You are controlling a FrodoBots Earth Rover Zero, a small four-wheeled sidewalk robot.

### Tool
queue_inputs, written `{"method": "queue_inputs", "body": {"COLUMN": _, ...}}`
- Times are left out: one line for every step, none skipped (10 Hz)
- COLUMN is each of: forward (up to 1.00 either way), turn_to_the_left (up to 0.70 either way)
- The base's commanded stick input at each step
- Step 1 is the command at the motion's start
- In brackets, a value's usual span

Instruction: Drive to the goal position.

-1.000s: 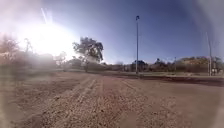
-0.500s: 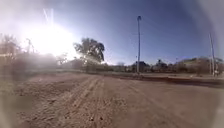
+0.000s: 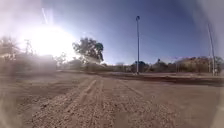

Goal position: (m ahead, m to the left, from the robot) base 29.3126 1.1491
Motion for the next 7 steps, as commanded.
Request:
{"method": "queue_inputs", "body": {"forward": 0.50, "turn_to_the_left": 0.00}}
{"method": "queue_inputs", "body": {"forward": 0.50, "turn_to_the_left": 0.00}}
{"method": "queue_inputs", "body": {"forward": 0.50, "turn_to_the_left": 0.00}}
{"method": "queue_inputs", "body": {"forward": 0.50, "turn_to_the_left": 0.00}}
{"method": "queue_inputs", "body": {"forward": 0.50, "turn_to_the_left": 0.00}}
{"method": "queue_inputs", "body": {"forward": 0.50, "turn_to_the_left": 0.00}}
{"method": "queue_inputs", "body": {"forward": 0.50, "turn_to_the_left": 0.00}}
